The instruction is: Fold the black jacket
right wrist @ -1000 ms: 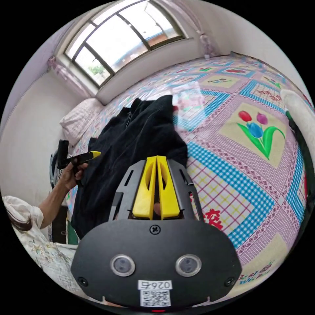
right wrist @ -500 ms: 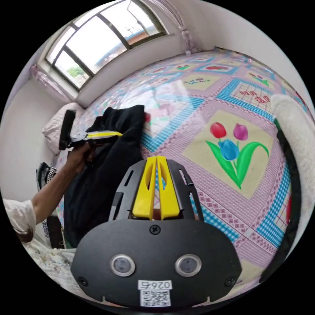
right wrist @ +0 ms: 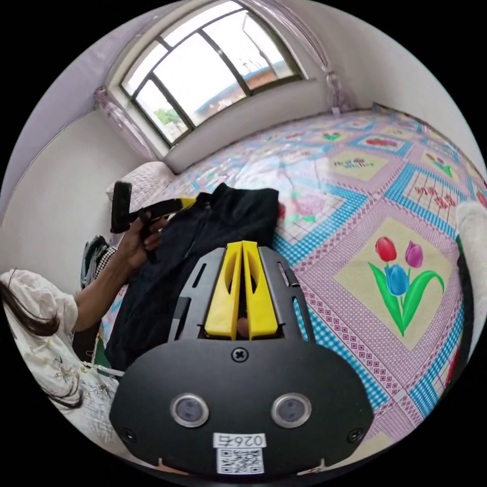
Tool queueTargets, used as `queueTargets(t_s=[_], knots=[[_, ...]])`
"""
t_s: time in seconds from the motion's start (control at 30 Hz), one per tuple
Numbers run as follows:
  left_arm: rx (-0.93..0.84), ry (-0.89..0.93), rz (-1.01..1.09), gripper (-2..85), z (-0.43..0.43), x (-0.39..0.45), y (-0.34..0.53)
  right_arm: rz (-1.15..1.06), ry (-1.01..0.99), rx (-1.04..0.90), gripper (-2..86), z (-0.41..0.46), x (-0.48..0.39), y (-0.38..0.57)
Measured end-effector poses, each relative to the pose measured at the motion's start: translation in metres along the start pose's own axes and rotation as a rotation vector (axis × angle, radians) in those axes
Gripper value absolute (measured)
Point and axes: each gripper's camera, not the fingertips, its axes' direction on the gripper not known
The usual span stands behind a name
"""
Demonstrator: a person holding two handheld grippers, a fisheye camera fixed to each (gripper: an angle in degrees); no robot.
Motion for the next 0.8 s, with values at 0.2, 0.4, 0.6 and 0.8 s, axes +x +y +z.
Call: queueTargets(t_s=[0.2, 0.4, 0.6, 0.8], knots=[[0.354, -0.358, -0.364, 5.7, -0.275, -0.020, 0.155, -0.247, -0.120, 0.040, -0.9, -0.009, -0.098, 0.000], [0.653, -0.654, -0.796, 14.1, -0.483, -0.028, 0.330, -0.545, -0.303, -0.063, 0.0, 0.065, -0.241, -0.016], [0.812, -0.612, -1.059, 21.7, -0.569, -0.073, 0.397, -0.781, -0.468, -0.238, 3.2, 0.204, -0.421, -0.023], [0.914, -0.467, -1.086, 24.3, -0.609, -0.110, 0.396, -0.942, -0.518, -0.445, 6.3, 0.358, -0.602, -0.008]])
